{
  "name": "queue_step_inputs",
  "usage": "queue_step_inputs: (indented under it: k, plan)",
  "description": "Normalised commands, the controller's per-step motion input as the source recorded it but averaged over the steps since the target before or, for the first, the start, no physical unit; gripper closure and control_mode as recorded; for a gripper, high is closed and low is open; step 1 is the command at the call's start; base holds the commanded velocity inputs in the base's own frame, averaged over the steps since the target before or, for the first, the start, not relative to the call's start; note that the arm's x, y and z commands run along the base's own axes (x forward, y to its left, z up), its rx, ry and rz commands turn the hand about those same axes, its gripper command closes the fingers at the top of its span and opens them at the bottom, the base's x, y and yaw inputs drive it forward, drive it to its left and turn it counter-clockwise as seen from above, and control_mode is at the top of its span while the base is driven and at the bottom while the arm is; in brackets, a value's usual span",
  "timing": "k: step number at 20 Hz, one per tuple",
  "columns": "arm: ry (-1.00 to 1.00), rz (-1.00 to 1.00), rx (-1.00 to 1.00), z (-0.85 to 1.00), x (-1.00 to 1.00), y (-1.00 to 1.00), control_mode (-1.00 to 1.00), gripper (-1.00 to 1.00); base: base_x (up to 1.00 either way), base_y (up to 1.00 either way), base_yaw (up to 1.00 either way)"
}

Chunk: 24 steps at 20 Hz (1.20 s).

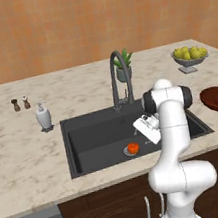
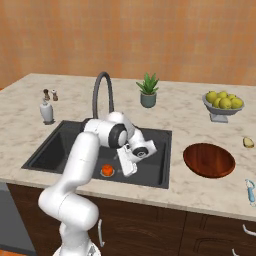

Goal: Pick the squash from the sink and place it in the bowl. Then pick the bowl and place it in the microwave. Then close the microwave door and press the start button.

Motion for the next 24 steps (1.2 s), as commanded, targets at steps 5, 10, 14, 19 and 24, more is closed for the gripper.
queue_step_inputs:
  k: [5, 10, 14, 19, 24]
  plan:
    - [0.05, 0.05, 0.16, -0.34, 0.1, 0.18, -1.0, -1.0, 0.0, 0.0, 0.0]
    - [0.04, 0.05, 0.02, -0.23, 0.09, 0.28, -1.0, -1.0, 0.0, 0.0, 0.0]
    - [0.0, 0.08, 0.01, -0.22, 0.01, 0.44, -1.0, -1.0, 0.0, 0.0, 0.0]
    - [0.0, 0.04, 0.0, -0.3, 0.01, 0.48, -1.0, -1.0, 0.0, 0.0, 0.0]
    - [0.0, 0.14, 0.06, -0.23, 0.0, 0.59, -1.0, -1.0, 0.0, 0.0, 0.0]
